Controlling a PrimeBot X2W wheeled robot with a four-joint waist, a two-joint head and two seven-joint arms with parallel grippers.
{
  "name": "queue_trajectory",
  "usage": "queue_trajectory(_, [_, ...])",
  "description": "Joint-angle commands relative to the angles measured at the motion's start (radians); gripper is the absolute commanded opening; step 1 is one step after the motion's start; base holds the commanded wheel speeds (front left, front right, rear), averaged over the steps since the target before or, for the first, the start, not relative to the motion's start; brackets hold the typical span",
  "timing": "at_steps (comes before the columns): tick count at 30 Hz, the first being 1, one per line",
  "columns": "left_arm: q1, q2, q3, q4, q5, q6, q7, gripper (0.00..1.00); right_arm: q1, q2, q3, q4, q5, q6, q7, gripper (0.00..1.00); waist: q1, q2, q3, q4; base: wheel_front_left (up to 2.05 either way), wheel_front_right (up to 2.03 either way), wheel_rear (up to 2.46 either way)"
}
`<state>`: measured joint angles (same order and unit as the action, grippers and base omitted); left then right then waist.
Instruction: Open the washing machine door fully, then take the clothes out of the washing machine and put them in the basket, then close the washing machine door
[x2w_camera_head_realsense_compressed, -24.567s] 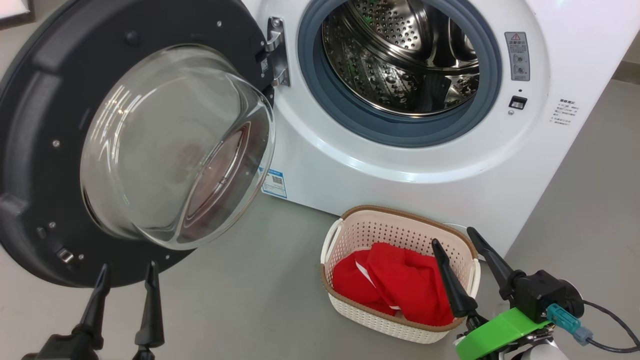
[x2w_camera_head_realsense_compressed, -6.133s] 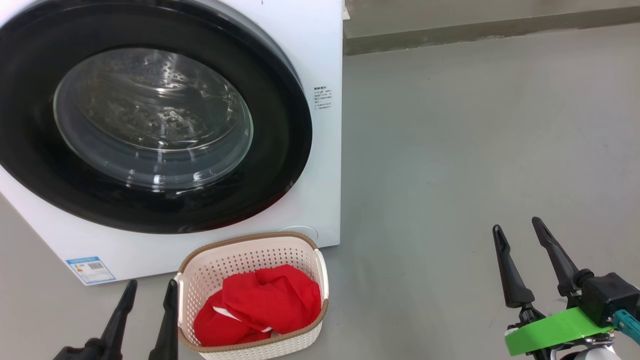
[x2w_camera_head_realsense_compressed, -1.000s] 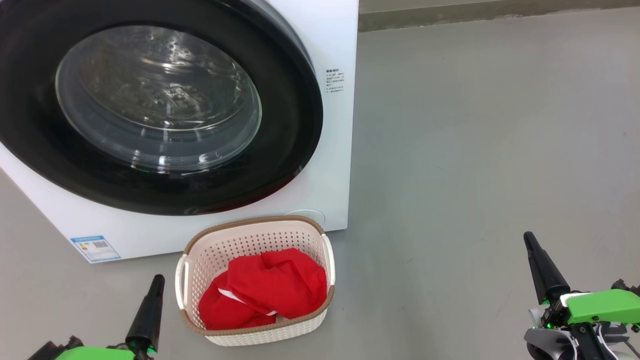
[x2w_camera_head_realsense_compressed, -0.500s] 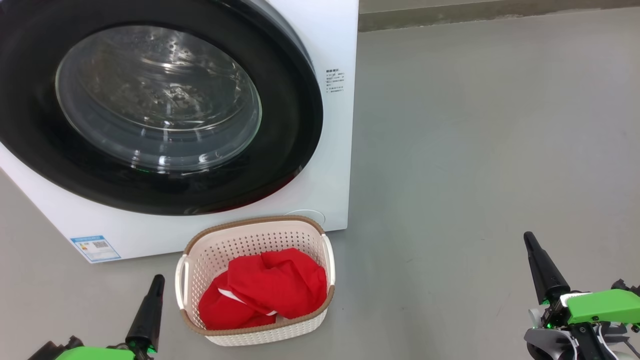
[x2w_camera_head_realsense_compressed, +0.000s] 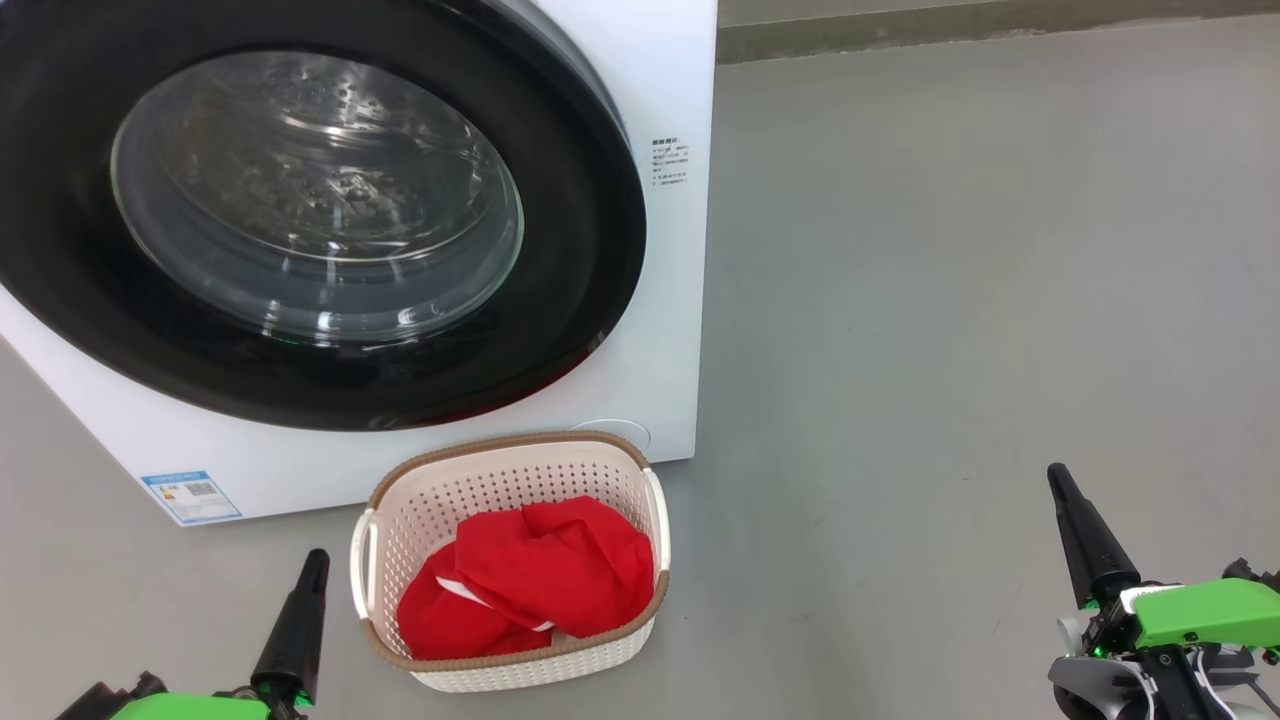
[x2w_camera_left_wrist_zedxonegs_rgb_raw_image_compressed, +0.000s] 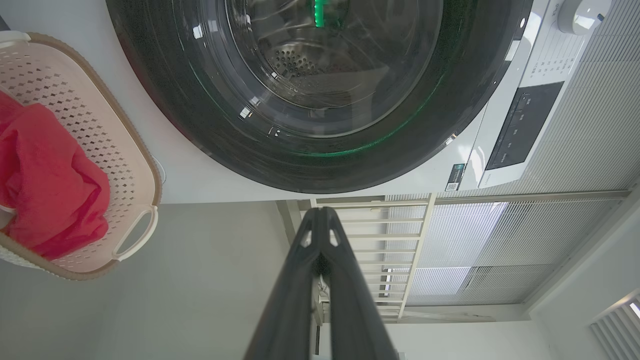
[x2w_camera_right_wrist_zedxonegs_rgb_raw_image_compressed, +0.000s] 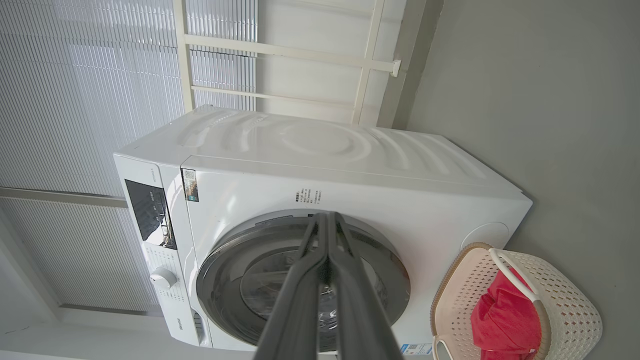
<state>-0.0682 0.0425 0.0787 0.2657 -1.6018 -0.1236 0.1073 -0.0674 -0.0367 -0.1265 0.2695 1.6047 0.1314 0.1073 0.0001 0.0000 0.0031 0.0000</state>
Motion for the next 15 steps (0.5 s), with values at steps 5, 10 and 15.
queue_trajectory(5, [-0.04, 0.008, 0.035, -0.021, -0.007, -0.007, 0.006, 0.0, -0.04, -0.014, 0.013, -0.025, 0.004, -0.001, 0.006, 0.0, 0.0, 0.0, 0.0, 0.0, 0.0, 0.0, 0.0])
queue_trajectory(10, [-0.04, 0.008, 0.035, -0.021, -0.007, -0.007, 0.006, 0.0, -0.04, -0.013, 0.013, -0.025, 0.004, -0.001, 0.006, 0.0, 0.0, 0.0, 0.0, 0.0, 0.0, 0.0, 0.0])
queue_trajectory(15, [-0.04, 0.008, 0.035, -0.021, -0.007, -0.007, 0.006, 0.0, -0.04, -0.013, 0.013, -0.025, 0.004, -0.001, 0.006, 0.0, 0.0, 0.0, 0.0, 0.0, 0.0, 0.0, 0.0])
